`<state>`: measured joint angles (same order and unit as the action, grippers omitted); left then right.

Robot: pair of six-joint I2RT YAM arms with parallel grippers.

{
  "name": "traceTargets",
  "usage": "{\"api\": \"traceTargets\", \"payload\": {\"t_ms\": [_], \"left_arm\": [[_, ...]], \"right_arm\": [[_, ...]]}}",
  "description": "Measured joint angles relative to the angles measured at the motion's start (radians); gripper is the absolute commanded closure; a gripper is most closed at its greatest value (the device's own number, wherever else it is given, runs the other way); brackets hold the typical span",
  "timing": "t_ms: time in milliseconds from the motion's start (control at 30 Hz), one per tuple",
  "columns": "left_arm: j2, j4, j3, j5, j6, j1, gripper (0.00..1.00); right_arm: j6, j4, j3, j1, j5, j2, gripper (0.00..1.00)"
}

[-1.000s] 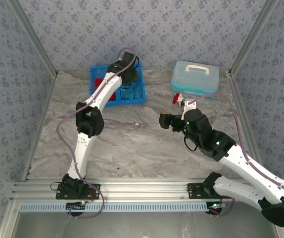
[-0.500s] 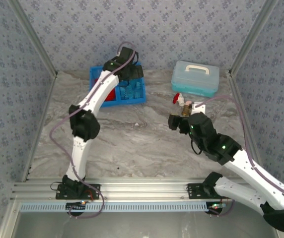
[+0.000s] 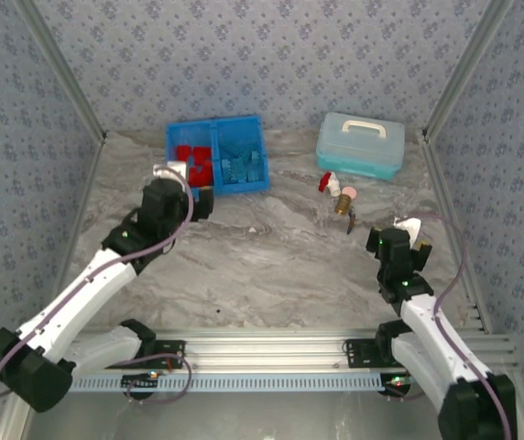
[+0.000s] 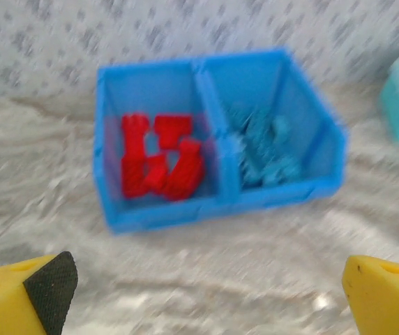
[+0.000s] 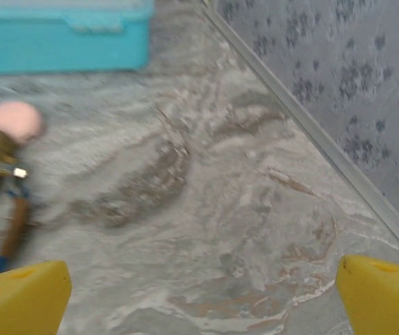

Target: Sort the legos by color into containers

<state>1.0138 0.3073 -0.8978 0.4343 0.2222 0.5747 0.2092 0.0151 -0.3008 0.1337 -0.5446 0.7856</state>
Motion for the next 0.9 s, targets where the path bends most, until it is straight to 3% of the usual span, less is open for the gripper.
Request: {"api": "traceTargets", "payload": {"t_ms": [167, 367, 467, 533, 667, 767, 900], "left_arm": [[-0.119, -0.129, 0.325, 0.093, -0.112, -0.045, 0.01], [-0.256, -0.321, 0.549, 0.071, -0.144, -0.253, 0.01], [-0.262, -0.437, 0.618, -0.007, -0.143, -0.37, 0.01], [-0.203, -0.51, 0.638, -0.065, -0.143, -0.436, 0.01], [0.058, -0.714, 0.631, -0.174, -0.143, -0.53, 0.01], [0.271, -0.807, 0.589, -0.256, -0.149, -0.562, 0.01], [0.434, -0.943, 0.522, -0.293, -0.162, -0.574, 0.01]], "right_arm": [[-0.046, -0.28, 0.006, -0.156, 0.141, 0.303, 0.0], [-0.145, -0.56, -0.113, -0.13, 0.264, 0.677, 0.0], [-0.171, -0.723, -0.089, -0.137, 0.337, 0.735, 0.0], [-0.18, -0.739, -0.076, -0.147, 0.367, 0.738, 0.0], [-0.195, -0.789, -0.074, -0.146, 0.395, 0.739, 0.0], [-0.205, -0.795, -0.076, -0.154, 0.445, 0.739, 0.0], [-0.212, -0.795, -0.078, -0.161, 0.488, 0.739, 0.0]]}}
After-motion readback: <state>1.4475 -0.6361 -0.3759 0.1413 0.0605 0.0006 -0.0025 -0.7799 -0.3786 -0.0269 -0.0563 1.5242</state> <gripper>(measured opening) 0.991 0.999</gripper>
